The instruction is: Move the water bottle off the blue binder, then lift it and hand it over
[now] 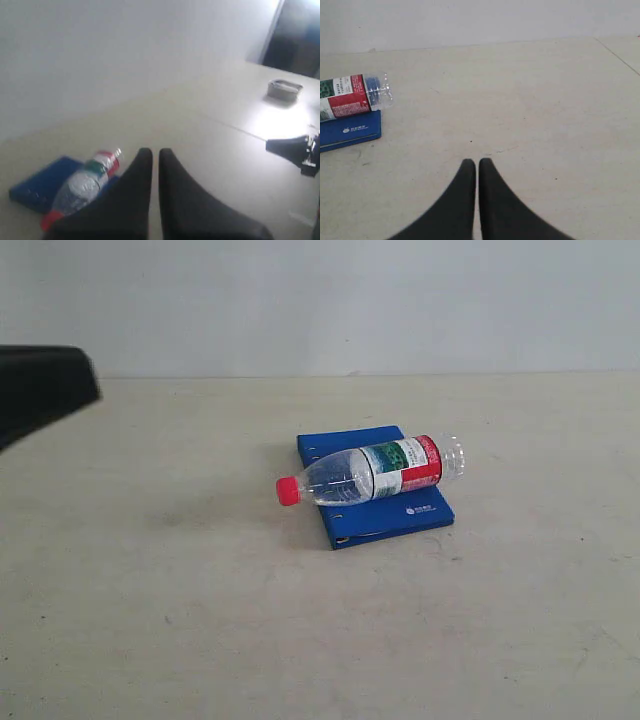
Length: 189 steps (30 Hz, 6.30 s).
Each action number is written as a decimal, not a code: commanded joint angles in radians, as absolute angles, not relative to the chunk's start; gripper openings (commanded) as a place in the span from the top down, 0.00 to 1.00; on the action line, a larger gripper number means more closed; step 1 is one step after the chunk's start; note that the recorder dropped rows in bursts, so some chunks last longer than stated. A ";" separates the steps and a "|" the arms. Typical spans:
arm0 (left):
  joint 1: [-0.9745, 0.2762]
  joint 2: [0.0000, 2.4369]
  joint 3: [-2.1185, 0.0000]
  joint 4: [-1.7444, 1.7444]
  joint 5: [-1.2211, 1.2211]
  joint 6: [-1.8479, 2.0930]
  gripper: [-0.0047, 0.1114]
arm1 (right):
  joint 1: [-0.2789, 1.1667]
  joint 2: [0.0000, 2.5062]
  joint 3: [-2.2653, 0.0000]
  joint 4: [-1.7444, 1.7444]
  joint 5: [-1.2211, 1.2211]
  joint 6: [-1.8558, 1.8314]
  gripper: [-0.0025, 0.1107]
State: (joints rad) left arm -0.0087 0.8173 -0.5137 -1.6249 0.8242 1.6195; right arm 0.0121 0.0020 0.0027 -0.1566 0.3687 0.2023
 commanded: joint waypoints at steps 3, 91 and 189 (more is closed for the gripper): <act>-0.010 1.220 -0.565 -1.536 0.765 1.617 0.92 | 0.009 0.000 0.000 -0.162 0.364 0.202 0.98; 0.012 1.789 -1.065 -1.648 0.667 2.132 0.75 | 0.009 0.000 0.000 -0.162 0.364 0.202 0.98; -0.211 2.783 -2.483 -0.468 0.126 0.844 0.74 | 0.009 0.000 0.000 -0.162 0.364 0.202 0.98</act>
State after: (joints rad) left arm -0.2223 2.7644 -2.4421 -0.4516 0.1029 0.8871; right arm 0.0121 0.0020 0.0027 -0.1566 0.3687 0.2023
